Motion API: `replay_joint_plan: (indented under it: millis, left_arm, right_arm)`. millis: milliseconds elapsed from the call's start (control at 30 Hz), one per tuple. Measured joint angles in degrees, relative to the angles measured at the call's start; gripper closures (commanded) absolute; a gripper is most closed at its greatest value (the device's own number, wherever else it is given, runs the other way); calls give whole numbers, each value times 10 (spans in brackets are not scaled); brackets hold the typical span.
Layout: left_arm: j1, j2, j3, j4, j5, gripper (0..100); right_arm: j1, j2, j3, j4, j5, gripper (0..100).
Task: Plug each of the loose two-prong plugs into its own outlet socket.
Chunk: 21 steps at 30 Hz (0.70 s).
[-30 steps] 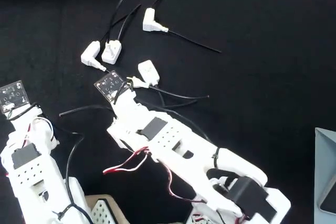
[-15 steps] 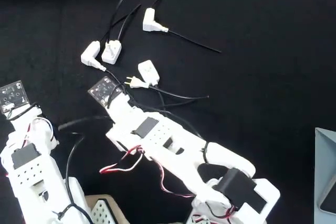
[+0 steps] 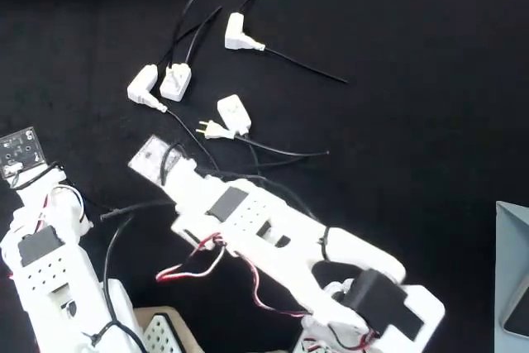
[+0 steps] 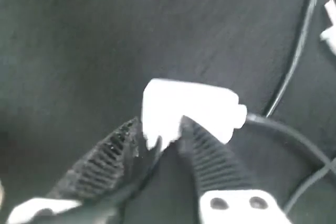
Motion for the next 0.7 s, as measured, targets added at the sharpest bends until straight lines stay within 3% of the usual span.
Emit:
replay_joint_plan:
  millis: [133, 367, 500, 700]
  left_arm:
    - [0, 0, 0, 0, 0, 773]
    - [0, 0, 0, 4, 0, 762]
    - [0, 0, -61, 76, -13, 762]
    - [-4, 0, -261, 228, -40, 762]
  right_arm:
    - [0, -61, -32, 106, -8, 800]
    - [2, -222, -14, 207, -15, 800]
    - [47, -340, 25, 240, -15, 801]
    - [156, -500, 107, 255, -15, 801]
